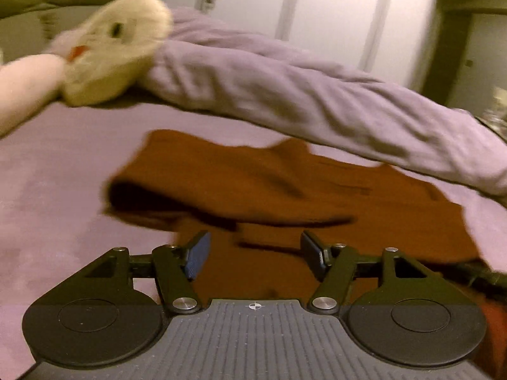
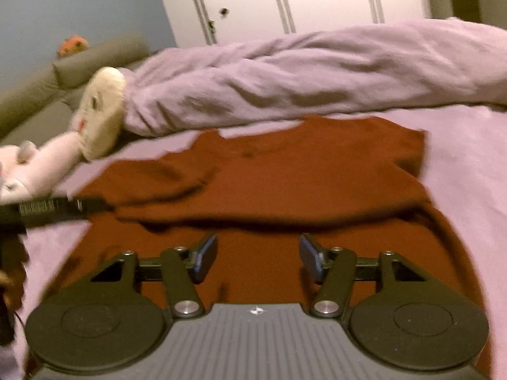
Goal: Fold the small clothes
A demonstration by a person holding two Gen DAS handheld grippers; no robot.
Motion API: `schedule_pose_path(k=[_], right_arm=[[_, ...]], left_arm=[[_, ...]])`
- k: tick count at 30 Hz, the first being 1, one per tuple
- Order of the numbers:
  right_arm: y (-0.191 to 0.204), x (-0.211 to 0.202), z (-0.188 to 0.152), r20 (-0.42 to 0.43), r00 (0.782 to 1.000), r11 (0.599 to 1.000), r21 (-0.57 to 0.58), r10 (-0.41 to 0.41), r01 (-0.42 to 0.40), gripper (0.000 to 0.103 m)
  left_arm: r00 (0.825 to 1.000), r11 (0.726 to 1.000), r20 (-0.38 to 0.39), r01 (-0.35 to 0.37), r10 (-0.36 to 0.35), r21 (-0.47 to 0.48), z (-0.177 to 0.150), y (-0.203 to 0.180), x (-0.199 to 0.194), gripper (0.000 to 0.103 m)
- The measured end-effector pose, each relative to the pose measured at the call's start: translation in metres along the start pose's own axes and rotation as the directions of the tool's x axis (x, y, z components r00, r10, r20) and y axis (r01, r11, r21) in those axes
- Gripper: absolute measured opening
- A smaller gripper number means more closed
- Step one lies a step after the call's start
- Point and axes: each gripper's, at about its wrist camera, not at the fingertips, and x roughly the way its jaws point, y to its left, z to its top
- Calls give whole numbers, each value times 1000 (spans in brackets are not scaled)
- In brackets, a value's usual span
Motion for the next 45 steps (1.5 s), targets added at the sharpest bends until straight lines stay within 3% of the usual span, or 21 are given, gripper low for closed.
schedule_pose_path(k=[4, 11, 18, 19, 21, 22, 28, 30, 32, 35, 40, 45], right_arm=[[16, 38, 28, -14, 994, 991, 78, 107, -106, 46], [38, 109, 47, -90, 982, 972, 186, 164, -145, 35], [27, 148, 43, -108, 974, 903, 407, 201, -141, 31], [27, 152, 42, -107, 974, 902, 407, 202, -142, 28], [29, 160, 44, -124, 974, 910, 395, 188, -125, 8], [29, 162, 45, -136, 973, 914, 388, 188, -122, 7], [29, 120, 57, -13, 996, 965, 252, 85, -79, 6], [21, 97, 58, 31, 1000, 981, 191, 3, -9, 6], [12, 74, 56, 77, 991, 985, 142, -112, 100, 6], [-6, 49, 51, 118, 956, 961, 97, -269, 258, 6], [-57, 49, 42, -11, 982, 939, 290, -187, 182, 15], [-85, 64, 36, -17, 998, 872, 486, -57, 58, 16]], left_arm=[[993, 993, -54, -110, 108, -40, 4, 27, 11, 70], [974, 973, -68, -222, 218, -57, 3, 54, 16, 71], [972, 969, -101, -225, 214, -106, -6, 76, 16, 72], [972, 969, -99, -223, 213, -103, -7, 77, 16, 72], [972, 970, -100, -223, 213, -97, -7, 77, 16, 72], [971, 969, -101, -226, 217, -96, -7, 77, 16, 72], [966, 961, -106, -247, 235, -122, -2, 82, 16, 72], [966, 962, -107, -247, 235, -117, -2, 81, 16, 72], [968, 966, -107, -237, 226, -104, 0, 78, 15, 72], [974, 973, -103, -212, 202, -92, 1, 70, 16, 72], [978, 980, -104, -190, 183, -55, 7, 52, 21, 74], [972, 980, -139, -195, 188, -41, 10, 43, 32, 75]])
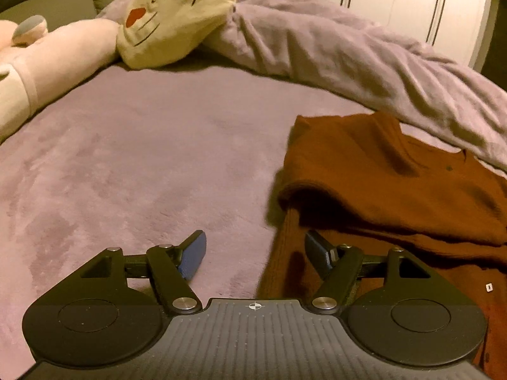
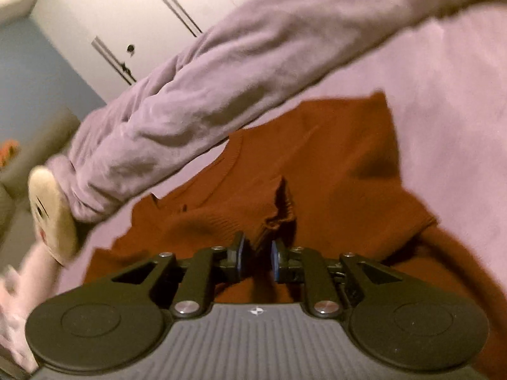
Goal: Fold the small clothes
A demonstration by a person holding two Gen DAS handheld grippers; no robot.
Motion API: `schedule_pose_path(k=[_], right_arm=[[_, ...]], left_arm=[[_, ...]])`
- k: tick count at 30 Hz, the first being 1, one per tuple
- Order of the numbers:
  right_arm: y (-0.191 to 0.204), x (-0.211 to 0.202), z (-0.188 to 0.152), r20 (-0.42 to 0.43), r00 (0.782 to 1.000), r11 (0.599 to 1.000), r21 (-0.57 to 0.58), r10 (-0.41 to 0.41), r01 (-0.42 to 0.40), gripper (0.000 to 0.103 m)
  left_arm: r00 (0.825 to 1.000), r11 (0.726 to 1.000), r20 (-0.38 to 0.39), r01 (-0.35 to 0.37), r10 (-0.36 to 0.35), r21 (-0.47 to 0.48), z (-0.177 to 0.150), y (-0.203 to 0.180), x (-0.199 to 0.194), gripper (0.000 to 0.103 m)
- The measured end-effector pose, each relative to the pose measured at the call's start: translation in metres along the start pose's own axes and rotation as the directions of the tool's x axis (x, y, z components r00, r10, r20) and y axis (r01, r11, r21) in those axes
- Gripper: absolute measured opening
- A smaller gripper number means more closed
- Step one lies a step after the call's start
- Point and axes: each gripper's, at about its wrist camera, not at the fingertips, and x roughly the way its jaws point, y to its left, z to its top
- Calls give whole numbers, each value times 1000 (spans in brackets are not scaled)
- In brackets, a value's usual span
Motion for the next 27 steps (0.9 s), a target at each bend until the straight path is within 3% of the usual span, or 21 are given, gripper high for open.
schedule_pose_path(k=[3, 5, 8, 13, 21, 27], right_arm=[[1, 11, -2, -9, 999, 999, 37, 39, -39, 12], [13, 9, 1, 17, 1000, 999, -51, 13, -12, 7], [30, -4, 6, 101, 995, 980, -197, -10, 30, 7], [37, -25, 12, 199, 979, 933, -338, -55, 121, 6], [2, -37, 16, 215, 966, 906, -363, -145, 217, 6], [-26, -31, 17, 133, 975, 937, -280, -178, 210, 7]], left_arm=[[1000, 999, -1, -10, 10, 33, 2, -7, 2, 75], [1000, 998, 4, -23, 23, 58, 4, -12, 3, 75], [999, 997, 9, -46, 46, 60, 9, -16, 8, 75], [999, 998, 8, -46, 45, 47, 17, -21, 14, 74], [998, 996, -5, -54, 55, 77, 15, -27, 16, 74], [999, 993, -13, -41, 43, 112, 16, -17, 3, 75]])
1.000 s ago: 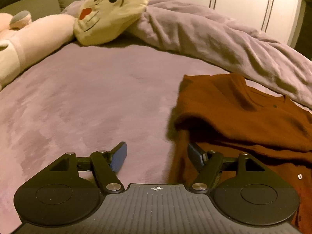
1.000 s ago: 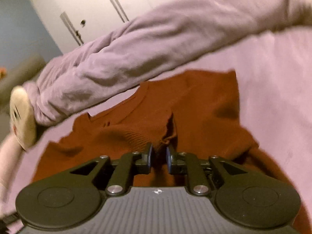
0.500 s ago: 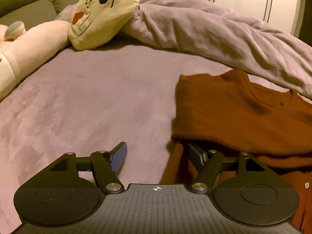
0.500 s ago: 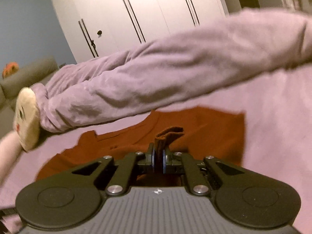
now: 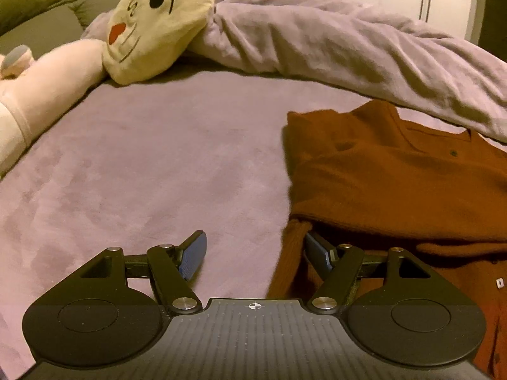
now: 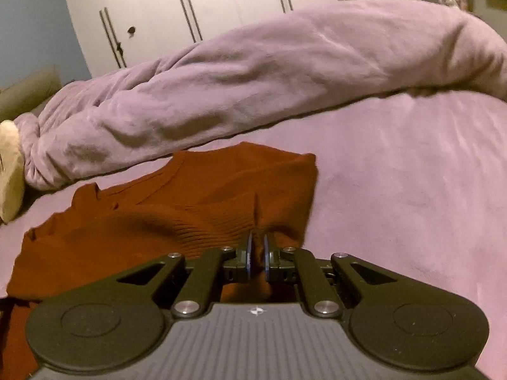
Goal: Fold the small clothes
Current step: 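Lay the hem over the body with the right gripper and smooth it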
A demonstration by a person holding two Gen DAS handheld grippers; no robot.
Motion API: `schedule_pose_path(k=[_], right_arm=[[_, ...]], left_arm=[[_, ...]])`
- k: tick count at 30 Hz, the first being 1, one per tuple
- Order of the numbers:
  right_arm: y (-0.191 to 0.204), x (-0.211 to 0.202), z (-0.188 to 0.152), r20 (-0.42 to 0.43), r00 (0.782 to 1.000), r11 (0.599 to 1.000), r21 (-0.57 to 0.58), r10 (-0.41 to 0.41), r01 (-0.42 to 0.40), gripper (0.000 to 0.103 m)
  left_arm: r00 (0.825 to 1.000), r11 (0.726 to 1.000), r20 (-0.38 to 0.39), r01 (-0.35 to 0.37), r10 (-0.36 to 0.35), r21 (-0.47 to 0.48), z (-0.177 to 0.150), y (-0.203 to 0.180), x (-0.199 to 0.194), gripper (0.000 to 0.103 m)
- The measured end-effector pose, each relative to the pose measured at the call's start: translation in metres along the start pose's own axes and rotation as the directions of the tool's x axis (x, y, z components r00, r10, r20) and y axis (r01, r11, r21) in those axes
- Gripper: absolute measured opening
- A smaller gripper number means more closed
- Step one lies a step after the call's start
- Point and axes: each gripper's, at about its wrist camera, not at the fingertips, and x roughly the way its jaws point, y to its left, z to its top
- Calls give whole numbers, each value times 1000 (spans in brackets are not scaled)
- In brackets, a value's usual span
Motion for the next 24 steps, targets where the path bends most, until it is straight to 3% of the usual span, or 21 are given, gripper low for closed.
schedule_pose_path(k=[5, 9, 16, 17, 20, 24], right_arm=[[-15, -12, 8, 37, 995, 986, 133, 94, -98, 13], [-24, -2, 10, -6, 983, 952, 252, 183, -176, 17], [-16, 15, 9, -48, 965, 934, 271, 256, -235, 22], [-11, 17, 9, -54, 968, 944, 242, 246, -226, 20], [0, 19, 10, -64, 975, 969, 148, 211, -200, 0], [3, 6, 12, 17, 997, 996, 45, 76, -77, 0]], left_arm=[[998, 1000, 54, -17, 16, 14, 12, 1, -14, 77], [998, 1000, 62, -12, 12, 5, 26, -8, -9, 77], [999, 998, 38, 11, -13, 56, 30, -35, 7, 80], [999, 998, 36, 14, -16, 62, 31, -37, 8, 80], [999, 998, 37, 14, -17, 65, 31, -40, 10, 80], [999, 998, 41, 16, -19, 64, 33, -42, 11, 80]])
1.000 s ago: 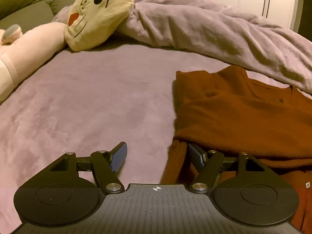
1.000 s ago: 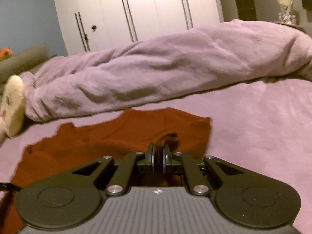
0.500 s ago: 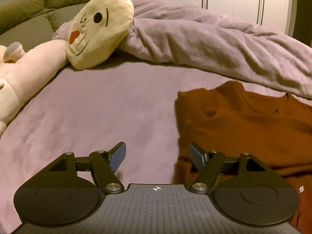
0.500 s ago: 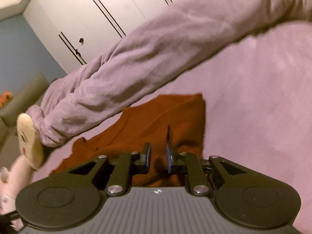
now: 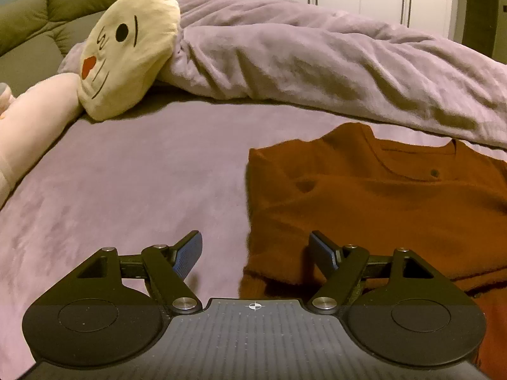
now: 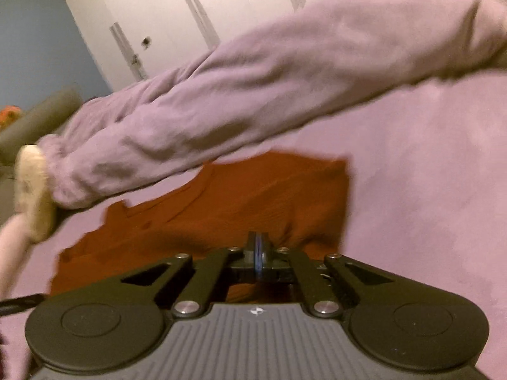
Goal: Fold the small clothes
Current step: 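Lay the hem over the body with the right gripper and smooth it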
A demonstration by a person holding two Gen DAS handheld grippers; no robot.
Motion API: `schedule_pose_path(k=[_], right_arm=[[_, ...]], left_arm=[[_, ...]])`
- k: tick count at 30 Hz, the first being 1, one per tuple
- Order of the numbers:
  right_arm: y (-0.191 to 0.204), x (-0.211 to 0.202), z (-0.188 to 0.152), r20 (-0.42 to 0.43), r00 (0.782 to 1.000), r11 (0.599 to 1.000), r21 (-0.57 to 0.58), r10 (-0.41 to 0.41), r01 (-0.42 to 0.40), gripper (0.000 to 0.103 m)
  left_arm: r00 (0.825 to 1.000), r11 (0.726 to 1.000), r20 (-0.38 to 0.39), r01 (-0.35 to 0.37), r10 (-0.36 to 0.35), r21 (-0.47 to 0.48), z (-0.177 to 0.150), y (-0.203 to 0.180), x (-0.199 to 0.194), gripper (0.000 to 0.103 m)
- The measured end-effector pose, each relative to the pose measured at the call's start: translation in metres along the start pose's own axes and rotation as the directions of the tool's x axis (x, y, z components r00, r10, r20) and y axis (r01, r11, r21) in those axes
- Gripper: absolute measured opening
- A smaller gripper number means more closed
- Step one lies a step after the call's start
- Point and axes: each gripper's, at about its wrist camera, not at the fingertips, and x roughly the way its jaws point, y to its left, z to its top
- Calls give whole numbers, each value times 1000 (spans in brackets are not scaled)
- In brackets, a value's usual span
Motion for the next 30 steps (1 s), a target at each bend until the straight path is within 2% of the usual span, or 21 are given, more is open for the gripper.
schedule_pose_path(k=[2, 4, 6, 9, 15, 20, 22, 23, 24, 27, 30], right_arm=[[-3, -7, 3, 32, 998, 998, -7, -61, 61, 0], [-9, -8, 7, 7, 1000, 999, 36, -10, 10, 3], [-9, -3, 7, -45, 999, 998, 64, 29, -26, 20], [-12, -3, 5, -52, 998, 998, 57, 21, -18, 27], [-11, 2, 0, -73, 996, 997, 50, 60, -56, 33], [-14, 14, 1, -96, 992, 994, 82, 78, -71, 33], [-10, 14, 1, -96, 993, 997, 48, 65, -61, 22], [-8, 13, 0, -92, 994, 998, 24, 53, -51, 12], [-7, 12, 0, -87, 995, 999, 12, 46, -45, 9], [-6, 5, 1, -49, 998, 999, -19, 30, -31, 4], [5, -6, 2, 38, 998, 989, -139, -41, 46, 2]], left_arm=[[1000, 1000, 6, 0, 0, 9, 2, -3, 1, 81], [1000, 1000, 8, -8, 8, 19, 4, -8, 3, 81], [1000, 1000, 3, -3, 3, 19, 5, -11, 4, 81], [1000, 1000, -4, 9, -8, 21, 4, -15, 5, 83], [999, 999, -34, 2, 0, 42, 2, -19, 11, 84], [999, 999, -45, 9, -7, 50, 2, -24, 13, 85], [999, 998, -50, 11, -8, 59, 1, -26, 14, 86], [999, 998, -53, 12, -9, 60, 0, -27, 15, 86], [998, 998, -56, 16, -12, 61, 0, -27, 16, 86], [998, 998, -62, 17, -14, 59, 0, -29, 17, 87], [998, 998, -55, 19, -16, 59, 2, -29, 16, 88]])
